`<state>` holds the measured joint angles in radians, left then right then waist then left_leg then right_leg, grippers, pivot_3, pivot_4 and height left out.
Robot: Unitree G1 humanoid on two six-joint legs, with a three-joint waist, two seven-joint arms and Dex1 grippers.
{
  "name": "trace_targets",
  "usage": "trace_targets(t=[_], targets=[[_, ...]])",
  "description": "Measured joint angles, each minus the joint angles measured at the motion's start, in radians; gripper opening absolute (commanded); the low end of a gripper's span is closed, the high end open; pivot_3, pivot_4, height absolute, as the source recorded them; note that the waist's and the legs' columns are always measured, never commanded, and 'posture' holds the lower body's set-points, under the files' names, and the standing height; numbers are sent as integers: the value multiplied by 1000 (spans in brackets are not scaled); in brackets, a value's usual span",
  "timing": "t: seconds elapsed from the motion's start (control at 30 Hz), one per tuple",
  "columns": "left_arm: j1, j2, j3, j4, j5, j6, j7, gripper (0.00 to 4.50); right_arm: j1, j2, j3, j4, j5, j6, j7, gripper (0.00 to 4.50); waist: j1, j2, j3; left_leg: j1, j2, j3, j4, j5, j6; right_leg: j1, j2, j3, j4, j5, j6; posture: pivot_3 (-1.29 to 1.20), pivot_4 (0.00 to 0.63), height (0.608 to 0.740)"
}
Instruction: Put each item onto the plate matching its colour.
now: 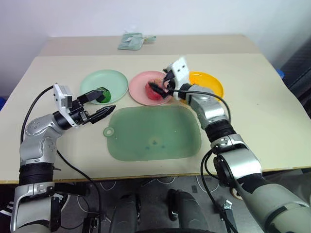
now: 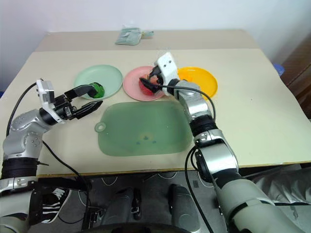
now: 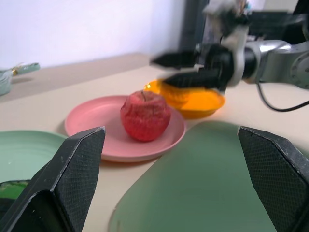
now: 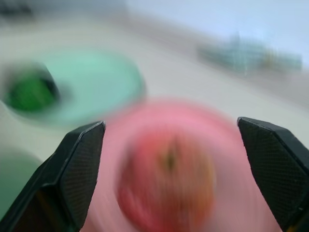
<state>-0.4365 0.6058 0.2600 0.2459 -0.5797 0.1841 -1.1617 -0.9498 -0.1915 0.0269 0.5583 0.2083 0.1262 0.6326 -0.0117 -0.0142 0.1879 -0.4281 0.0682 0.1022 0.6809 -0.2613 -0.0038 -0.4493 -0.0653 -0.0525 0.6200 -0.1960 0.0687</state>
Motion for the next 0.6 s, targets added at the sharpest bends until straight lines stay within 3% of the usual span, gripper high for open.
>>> trace_targets(t=[0.13,0.3,0.43,0.6], targets=[[-5,-6,-11,0,0,-2,-31,4500,244,-137,-90,-402,191,99,143,4464,17,0,0,1,-1,-1,0,0,0,4,-1,-1,-5,0,0,0,150,740],[-15,-35,-48,-3,-2,10,-75,4500,637,-399,-168,-800,339,259,291,4464,22,0,0,2,-1,-1,0,0,0,4,-1,-1,-5,-1,-2,0,150,740],[-29,-38,-101,53,36,-39,-155,4500,873,-564,-284,-974,366,295,355,4464,15,1,-1,5,-1,-1,1,0,0,5,0,0,-4,-2,-4,0,150,740],[-66,-51,-125,140,48,-59,-218,4500,988,-634,-433,-1062,402,321,367,4464,17,1,-1,5,-1,-2,1,0,0,5,1,0,-5,-3,-6,0,150,740]])
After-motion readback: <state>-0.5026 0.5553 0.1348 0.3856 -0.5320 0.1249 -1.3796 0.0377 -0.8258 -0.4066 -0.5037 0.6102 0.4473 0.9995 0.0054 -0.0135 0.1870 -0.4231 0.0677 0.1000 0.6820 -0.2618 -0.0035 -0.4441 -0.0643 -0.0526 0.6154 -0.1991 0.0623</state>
